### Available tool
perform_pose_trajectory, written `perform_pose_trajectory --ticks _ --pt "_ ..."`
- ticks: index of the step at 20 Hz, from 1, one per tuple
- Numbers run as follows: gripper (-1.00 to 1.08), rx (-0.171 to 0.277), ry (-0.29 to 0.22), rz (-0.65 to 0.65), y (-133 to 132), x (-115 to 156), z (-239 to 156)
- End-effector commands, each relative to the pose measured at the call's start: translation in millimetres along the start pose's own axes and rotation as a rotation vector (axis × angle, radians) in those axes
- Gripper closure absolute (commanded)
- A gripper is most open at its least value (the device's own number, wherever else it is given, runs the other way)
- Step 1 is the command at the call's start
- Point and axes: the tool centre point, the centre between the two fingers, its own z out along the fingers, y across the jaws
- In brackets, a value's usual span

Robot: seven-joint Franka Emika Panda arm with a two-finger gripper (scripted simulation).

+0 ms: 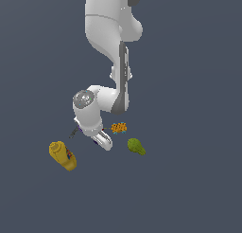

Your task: Pick up a designated object from a clutter of objects.

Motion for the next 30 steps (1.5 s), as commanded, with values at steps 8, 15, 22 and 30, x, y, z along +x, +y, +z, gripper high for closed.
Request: perform_pose_trajectory --ticks 8,15,22,30 --pt "1.08 -0.001 -0.001 0.002 -9 -4 -15" --pt "1.08 -0.004 -0.005 0.003 -39 -17 -58" --pt "1.08 -0.009 -0.010 0.004 -84 -35 -122" --pt "1.08 -0.014 -0.016 0.004 -140 -56 -201"
